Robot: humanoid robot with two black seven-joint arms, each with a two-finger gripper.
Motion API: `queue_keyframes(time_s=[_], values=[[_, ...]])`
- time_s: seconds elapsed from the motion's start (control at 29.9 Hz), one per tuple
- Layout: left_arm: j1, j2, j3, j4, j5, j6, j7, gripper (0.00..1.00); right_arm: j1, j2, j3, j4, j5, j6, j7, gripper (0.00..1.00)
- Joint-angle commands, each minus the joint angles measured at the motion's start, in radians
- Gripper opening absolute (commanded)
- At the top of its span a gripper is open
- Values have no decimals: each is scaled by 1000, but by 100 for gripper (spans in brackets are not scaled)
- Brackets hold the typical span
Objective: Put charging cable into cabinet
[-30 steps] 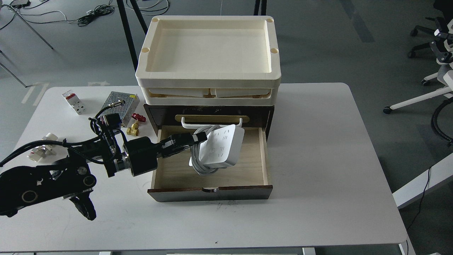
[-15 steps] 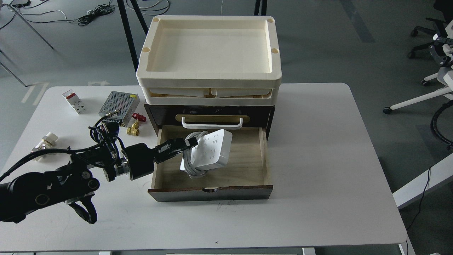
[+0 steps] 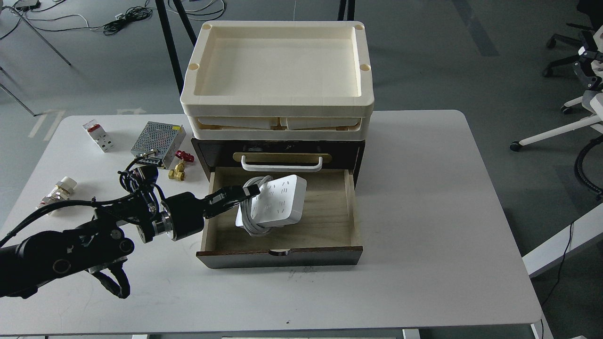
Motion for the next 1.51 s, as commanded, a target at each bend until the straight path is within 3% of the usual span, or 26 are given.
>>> queue_keyframes(time_s=[0.0,0.27,0.4,0.54,0.74,0.97,1.14,1.47], values=[[6,3,-2,-14,1,0,0,45,0,-3,0,0,3,0,0,99],[38,27,-92,-48,-6,-3,0,71,0,-5,0,0,3,0,0,99],[90,61,-198,-60,-21,-49,0,76,0,-5,0,0,3,0,0,99],[194,106,-368,-59,-99,-147,0,79,0,-6,1,0,3,0,0,99],[314,144,-660,33,-323,-444,0,85,3,-3,6,0,3,0,0,99],[270,136,-930,314,-513,-447,0,86,15,17,84,14,4,2,0,99],[89,111,-939,458,-522,-447,0,88,14,55,133,12,4,2,0,99],[50,54,-936,483,-526,-447,0,92,38,152,167,14,4,2,3,99]])
